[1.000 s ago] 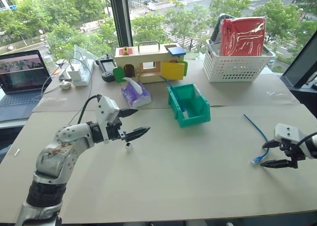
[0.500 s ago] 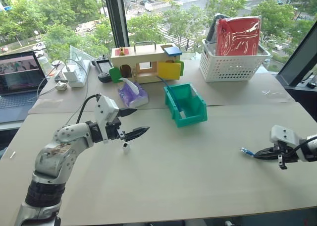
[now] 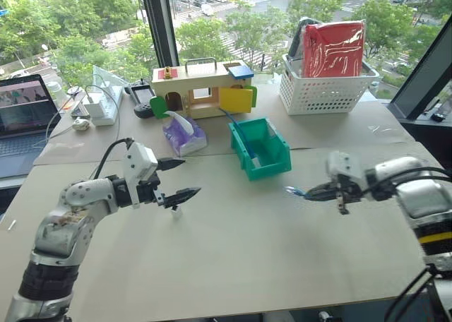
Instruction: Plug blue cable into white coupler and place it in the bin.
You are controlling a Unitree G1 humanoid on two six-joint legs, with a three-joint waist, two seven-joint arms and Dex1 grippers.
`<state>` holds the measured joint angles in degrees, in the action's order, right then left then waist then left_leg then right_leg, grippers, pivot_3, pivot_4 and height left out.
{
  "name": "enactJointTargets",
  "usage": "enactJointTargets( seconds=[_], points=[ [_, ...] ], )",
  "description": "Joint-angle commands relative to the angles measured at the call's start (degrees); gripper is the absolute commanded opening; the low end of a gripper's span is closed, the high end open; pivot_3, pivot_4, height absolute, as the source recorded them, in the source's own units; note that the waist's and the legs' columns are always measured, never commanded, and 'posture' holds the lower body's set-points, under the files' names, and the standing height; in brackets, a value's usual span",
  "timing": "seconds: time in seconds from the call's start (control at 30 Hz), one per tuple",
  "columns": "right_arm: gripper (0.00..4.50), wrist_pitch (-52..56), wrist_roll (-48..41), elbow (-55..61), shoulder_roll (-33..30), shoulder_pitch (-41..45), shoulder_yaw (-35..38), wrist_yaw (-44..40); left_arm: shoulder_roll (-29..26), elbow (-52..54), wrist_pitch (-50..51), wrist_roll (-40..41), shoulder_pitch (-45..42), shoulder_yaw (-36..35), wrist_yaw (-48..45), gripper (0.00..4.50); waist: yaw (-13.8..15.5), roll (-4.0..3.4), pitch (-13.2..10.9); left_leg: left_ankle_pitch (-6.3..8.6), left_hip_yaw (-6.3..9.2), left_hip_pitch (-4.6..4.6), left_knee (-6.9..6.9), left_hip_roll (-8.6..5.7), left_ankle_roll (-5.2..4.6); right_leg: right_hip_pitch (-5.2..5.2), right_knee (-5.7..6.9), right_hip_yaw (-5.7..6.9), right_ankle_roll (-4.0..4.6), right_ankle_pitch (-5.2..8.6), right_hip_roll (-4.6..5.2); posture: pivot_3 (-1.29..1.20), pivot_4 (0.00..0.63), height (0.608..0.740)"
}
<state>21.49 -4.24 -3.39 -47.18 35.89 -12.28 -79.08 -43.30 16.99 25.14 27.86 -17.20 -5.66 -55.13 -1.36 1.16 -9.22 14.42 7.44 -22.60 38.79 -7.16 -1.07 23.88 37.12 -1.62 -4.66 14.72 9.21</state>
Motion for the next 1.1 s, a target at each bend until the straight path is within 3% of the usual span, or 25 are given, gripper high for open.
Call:
enactJointTargets(
  seconds=[0.03,0.13,0.37,0.57,0.73,1.0,1.1],
  points=[
    [0.08,2.9,1.7,6.1,2.0,0.1,-4.3,1.7,-1.9,2.0,-2.0,-1.5,0.2,-0.2,-1.1,4.5,0.7,0.0,0.0,0.0,-0.01,-0.17,0.07,-0.01,0.0,0.17,0.04,-0.02,0.0,0.0,0.01,0.0,0.15,0.74],
    [0.08,2.9,3.4,8.0,4.2,-0.2,-8.0,2.8,-3.7,3.9,-0.6,-2.4,0.0,1.1,-1.3,4.5,1.2,0.0,0.0,0.0,0.01,-0.61,0.3,-0.06,0.0,0.5,0.07,0.04,-0.04,-0.05,0.05,0.0,0.15,0.74],
    [0.08,0.7,5.8,8.4,6.8,-1.7,-12.6,4.9,-5.3,8.4,4.2,0.5,-0.1,3.7,-3.8,4.5,0.7,0.0,0.0,-0.01,0.01,-0.57,0.27,-0.03,0.0,0.47,0.05,0.04,-0.03,-0.11,-0.01,0.0,0.15,0.74],
    [0.08,2.0,6.7,8.2,9.2,-1.3,-13.8,6.5,-2.8,7.2,5.3,-3.0,-4.6,9.9,-2.3,4.5,0.4,0.01,0.0,-0.02,-0.03,-0.37,0.19,0.04,0.03,0.37,0.09,0.02,0.04,-0.15,-0.1,0.0,0.15,0.74],
    [1.55,4.2,5.3,10.5,9.2,-1.3,-11.8,7.2,-3.3,7.1,6.0,-5.8,-6.5,13.0,-2.3,4.5,0.1,0.01,0.0,-0.03,-0.09,-0.31,0.18,0.07,0.04,0.37,0.1,-0.03,0.09,-0.18,-0.14,0.0,0.15,0.74],
    [4.31,8.1,-0.3,18.6,7.2,-1.4,-3.2,9.8,-1.0,2.3,5.3,-7.8,-11.7,18.9,-6.3,4.5,0.8,0.02,0.0,-0.03,-0.1,-0.42,0.23,0.02,0.03,0.42,0.07,-0.04,0.04,-0.21,-0.1,0.0,0.15,0.74],
    [4.44,15.5,-6.4,22.7,8.8,-0.7,4.4,13.6,1.3,-0.7,5.4,-10.7,-15.5,24.9,-8.7,4.5,0.7,0.03,0.0,-0.03,-0.09,-0.43,0.23,0.01,0.03,0.42,0.09,-0.02,0.04,-0.21,-0.09,0.0,0.15,0.74]
  ],
)
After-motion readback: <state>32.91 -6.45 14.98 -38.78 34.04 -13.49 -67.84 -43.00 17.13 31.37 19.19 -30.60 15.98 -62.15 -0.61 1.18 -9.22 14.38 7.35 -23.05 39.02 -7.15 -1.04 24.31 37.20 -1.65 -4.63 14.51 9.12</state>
